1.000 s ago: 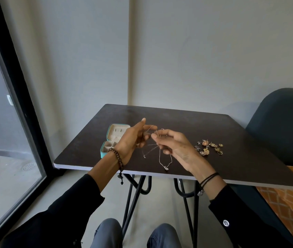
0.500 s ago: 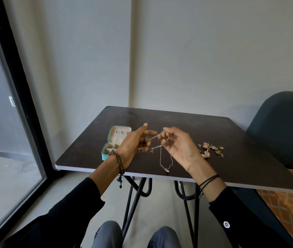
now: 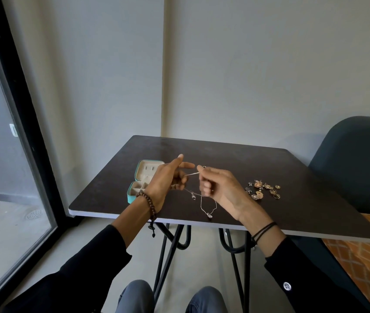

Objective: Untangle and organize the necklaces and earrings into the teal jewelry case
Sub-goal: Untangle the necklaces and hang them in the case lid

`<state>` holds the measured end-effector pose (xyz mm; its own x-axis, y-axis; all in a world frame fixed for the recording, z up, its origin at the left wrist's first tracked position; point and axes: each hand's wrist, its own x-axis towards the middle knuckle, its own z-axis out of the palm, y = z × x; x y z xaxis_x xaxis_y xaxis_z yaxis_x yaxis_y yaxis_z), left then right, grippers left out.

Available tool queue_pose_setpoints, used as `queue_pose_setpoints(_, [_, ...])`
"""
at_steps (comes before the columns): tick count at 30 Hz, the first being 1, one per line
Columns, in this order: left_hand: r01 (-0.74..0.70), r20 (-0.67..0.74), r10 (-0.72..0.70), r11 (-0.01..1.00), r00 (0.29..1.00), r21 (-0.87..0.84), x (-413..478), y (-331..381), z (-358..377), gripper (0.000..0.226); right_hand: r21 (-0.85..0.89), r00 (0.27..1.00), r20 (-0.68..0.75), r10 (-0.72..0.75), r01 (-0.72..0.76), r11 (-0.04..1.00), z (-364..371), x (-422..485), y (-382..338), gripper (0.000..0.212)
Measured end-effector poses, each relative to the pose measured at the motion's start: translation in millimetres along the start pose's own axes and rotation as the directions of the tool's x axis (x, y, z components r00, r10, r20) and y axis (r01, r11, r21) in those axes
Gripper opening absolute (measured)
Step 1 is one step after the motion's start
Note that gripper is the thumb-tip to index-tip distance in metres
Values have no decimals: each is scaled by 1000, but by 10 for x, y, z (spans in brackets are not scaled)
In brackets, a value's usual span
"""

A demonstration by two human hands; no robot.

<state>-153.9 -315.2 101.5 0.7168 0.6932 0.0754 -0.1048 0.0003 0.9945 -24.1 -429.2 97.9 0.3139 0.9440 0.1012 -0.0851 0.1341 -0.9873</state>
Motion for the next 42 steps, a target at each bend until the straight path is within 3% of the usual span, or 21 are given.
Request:
queue_pose_setpoints(3, [6,27,-6,1000,1000,13,-23,-49,-5,50,348,999,-40,8,7,938,17,11,-46,25])
queue_pose_setpoints(6, [-18,67,14,997,998,69,-50,-53,-1,50,411,996,-86,28,10,912,20,18,-51,26])
queue_pose_setpoints(8, [-37,96,29,996,995,85,-66,-27,2,44,357,995,-97,35,2,934,-3,24,-28,27])
queue_pose_setpoints(13, [-76,134,72,997,988,29,-71,17,-13,28,21,999,-30,-18,18,1000,-83,-8,69,25])
queue_pose_setpoints(17, [-88,146,83,996,986,28,-65,4,-23,30,-96,1000,12,-28,29,995,-66,-34,146,26])
queue_pose_setpoints(22, [-74,148,66,996,987,53,-40,-55,-107,32,-103,994,42,-99,103,989,-54,-36,171,24])
queue_pose_setpoints(31, [-17,93,9,996,996,82,33,-201,-241,33,-124,998,25,-53,55,991,99,189,120,18])
queue_pose_setpoints(42, [-35,-14,36,996,999,85,304,-121,-664,41,-168,997,-7,-76,74,983,386,784,45,23])
